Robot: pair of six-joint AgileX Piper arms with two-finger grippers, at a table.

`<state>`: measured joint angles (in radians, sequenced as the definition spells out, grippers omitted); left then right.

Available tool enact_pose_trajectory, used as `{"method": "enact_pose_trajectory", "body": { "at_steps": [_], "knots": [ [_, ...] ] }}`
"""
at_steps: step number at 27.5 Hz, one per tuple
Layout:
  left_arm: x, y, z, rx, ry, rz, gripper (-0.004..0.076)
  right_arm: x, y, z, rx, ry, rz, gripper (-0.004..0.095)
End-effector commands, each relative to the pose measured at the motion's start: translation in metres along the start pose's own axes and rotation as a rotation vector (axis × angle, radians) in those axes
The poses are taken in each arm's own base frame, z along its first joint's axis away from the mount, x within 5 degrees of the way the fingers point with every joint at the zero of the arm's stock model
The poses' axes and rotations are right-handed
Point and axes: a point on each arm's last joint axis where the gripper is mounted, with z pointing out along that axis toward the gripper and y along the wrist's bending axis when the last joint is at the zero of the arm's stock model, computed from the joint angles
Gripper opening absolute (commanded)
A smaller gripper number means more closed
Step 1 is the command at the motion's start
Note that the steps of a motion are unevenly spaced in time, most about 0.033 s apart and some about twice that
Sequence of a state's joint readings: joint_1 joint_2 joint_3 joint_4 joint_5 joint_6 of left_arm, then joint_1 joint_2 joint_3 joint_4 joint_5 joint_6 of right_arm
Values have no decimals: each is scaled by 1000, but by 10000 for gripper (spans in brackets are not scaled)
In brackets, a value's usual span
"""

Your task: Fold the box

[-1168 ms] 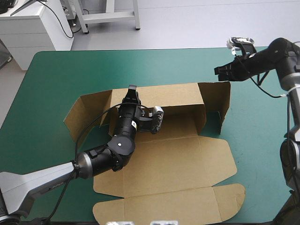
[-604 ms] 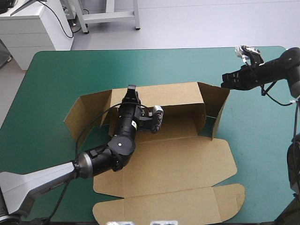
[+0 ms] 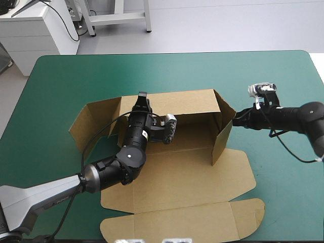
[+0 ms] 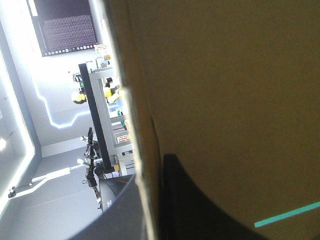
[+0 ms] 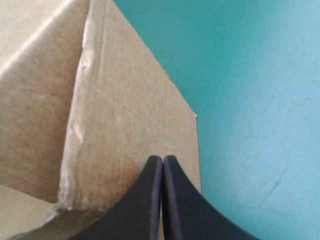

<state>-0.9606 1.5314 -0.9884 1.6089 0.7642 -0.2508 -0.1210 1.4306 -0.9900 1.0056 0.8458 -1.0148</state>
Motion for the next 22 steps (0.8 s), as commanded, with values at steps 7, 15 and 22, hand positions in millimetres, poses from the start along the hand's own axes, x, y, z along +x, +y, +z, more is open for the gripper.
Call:
{"method": "enact_pose_trajectory", "body": {
  "at_steps": [7, 15, 22],
  "knots": [
    [-1, 11, -6, -42, -30, 2, -8, 32, 27, 8, 14, -78, -313, -11],
    [0, 12, -6, -43, -25, 2, -8, 36, 31, 7, -42, -21, -392, 436],
    [0, 12, -6, -43, -25, 2, -8, 32, 30, 7, -28, -57, -435, 719]
  ]
}}
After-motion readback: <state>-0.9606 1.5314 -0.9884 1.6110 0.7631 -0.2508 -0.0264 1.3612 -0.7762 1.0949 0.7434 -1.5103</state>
